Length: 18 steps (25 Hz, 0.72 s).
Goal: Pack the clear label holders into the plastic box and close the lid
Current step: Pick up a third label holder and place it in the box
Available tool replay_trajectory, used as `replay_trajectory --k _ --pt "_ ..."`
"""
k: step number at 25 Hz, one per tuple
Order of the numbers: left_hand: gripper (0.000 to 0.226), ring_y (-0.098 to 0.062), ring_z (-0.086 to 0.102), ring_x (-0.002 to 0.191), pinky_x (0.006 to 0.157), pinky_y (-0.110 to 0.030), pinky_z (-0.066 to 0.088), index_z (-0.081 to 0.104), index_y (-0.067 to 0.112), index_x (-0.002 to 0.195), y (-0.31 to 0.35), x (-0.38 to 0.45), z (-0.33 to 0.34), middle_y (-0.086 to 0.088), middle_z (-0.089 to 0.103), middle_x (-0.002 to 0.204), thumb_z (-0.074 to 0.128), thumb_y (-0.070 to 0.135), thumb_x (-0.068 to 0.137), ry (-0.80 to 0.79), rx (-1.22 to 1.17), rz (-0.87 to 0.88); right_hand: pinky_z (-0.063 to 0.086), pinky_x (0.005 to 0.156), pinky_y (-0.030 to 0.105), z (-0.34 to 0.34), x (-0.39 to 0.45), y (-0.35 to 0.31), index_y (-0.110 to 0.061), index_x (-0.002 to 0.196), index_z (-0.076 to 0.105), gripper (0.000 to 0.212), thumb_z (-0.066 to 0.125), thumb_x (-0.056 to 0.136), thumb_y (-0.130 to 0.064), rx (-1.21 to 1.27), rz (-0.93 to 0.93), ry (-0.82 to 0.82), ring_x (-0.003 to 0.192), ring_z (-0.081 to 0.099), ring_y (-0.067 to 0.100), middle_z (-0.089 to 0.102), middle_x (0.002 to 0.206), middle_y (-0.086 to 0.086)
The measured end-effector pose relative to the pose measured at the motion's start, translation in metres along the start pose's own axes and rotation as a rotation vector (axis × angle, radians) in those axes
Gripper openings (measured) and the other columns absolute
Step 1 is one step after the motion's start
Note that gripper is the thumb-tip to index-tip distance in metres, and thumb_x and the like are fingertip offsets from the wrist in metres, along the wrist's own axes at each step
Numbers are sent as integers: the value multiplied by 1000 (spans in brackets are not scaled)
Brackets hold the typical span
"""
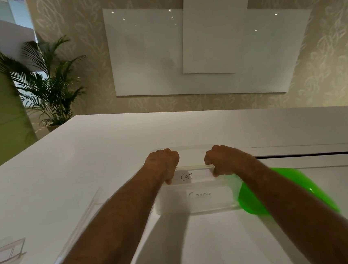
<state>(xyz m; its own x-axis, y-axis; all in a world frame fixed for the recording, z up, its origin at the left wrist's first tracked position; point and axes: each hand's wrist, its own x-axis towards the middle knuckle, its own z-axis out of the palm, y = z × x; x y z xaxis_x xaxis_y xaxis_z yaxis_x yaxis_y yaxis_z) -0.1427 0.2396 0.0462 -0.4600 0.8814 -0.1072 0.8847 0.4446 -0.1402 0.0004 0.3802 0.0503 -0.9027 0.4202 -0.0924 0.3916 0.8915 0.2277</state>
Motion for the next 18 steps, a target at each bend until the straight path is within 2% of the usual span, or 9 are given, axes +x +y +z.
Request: replay_trajectory --k 2,6,10,12,14,16,18 --pt "58 -29 66 102 81 -37 55 63 12 119 0 -2 0 -10 66 118 89 19 67 7 -5 2 41 81 31 2 0 2 -18 121 57 44 73 80 -21 21 -7 10 111 54 25 55 125 7" --pt "64 -29 61 115 94 -40 52 55 16 134 -1 -13 -7 -8 58 131 82 27 77 64 -83 3 41 101 34 -4 -6 4 -24 139 45 61 71 84 -25 217 5 33 124 48 22 54 136 2" --pt "59 -26 57 120 96 -41 50 46 22 140 -3 -30 -14 -5 60 133 68 38 87 294 -185 7 41 106 38 -14 -22 -2 -26 141 43 58 62 88 -41 329 54 279 128 49 21 53 142 0" --pt "64 -24 48 132 101 -42 47 38 21 147 -3 -38 -15 -3 54 143 63 39 92 427 -249 18 36 112 38 -18 -29 -6 -24 146 35 63 54 91 -48 314 75 416 137 40 20 44 150 0" --pt "70 -23 34 145 112 -41 38 29 18 153 -4 -48 -15 -3 41 156 59 41 94 569 -246 25 24 118 38 -23 -36 -14 -18 152 23 71 46 94 -52 277 91 554 147 23 20 28 159 3" --pt "77 -27 16 153 123 -45 20 18 15 157 -7 -57 -13 -7 21 165 51 49 96 666 -157 1 14 121 42 -26 -42 -22 -12 154 12 79 39 94 -57 254 107 684 150 8 24 14 162 8" --pt "83 -30 5 154 124 -52 9 11 14 158 -11 -66 -8 -10 10 167 41 59 95 735 -72 -39 8 122 48 -26 -49 -31 -10 154 2 87 34 93 -63 235 137 753 151 -2 28 3 163 12"
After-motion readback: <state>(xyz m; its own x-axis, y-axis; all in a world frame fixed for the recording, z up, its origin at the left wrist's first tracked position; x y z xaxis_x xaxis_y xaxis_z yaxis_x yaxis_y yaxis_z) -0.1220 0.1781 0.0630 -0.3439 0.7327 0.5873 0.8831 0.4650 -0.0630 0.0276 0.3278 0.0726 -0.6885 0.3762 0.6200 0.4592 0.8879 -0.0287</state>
